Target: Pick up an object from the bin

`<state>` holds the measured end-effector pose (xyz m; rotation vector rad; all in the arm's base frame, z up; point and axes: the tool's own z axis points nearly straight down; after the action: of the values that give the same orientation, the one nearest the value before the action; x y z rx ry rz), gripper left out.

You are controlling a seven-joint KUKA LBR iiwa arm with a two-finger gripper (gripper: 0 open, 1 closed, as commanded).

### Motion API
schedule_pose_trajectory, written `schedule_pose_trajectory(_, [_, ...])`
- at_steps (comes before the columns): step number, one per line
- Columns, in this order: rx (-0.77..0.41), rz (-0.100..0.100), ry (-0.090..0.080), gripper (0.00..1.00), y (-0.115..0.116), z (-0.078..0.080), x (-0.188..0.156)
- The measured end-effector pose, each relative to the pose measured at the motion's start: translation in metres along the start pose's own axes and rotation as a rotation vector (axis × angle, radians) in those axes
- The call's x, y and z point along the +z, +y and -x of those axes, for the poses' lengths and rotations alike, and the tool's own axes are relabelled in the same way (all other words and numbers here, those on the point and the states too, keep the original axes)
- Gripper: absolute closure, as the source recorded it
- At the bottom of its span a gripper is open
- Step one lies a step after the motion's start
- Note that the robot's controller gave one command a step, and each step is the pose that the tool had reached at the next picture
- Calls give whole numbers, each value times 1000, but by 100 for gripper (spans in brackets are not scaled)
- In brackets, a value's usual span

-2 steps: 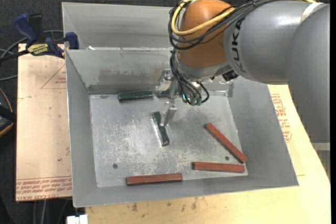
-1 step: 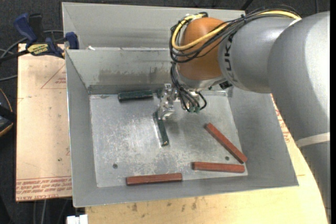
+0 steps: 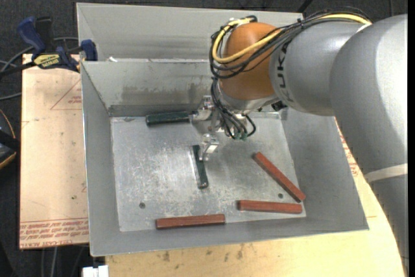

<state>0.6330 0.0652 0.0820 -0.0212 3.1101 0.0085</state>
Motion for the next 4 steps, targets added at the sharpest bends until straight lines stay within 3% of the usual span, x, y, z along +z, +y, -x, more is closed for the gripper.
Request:
schedule_pose_trajectory(1, [-1,-1,17,100,0,-2,-2])
schedule_pose_trajectory(2, [0,0,2,0,0,-1,1])
schedule_pose_trajectory(3, [0,0,3,0,0,-1,1])
schedule_pose_trajectory(4, [-189,-1,24,0,-4,-19,-13])
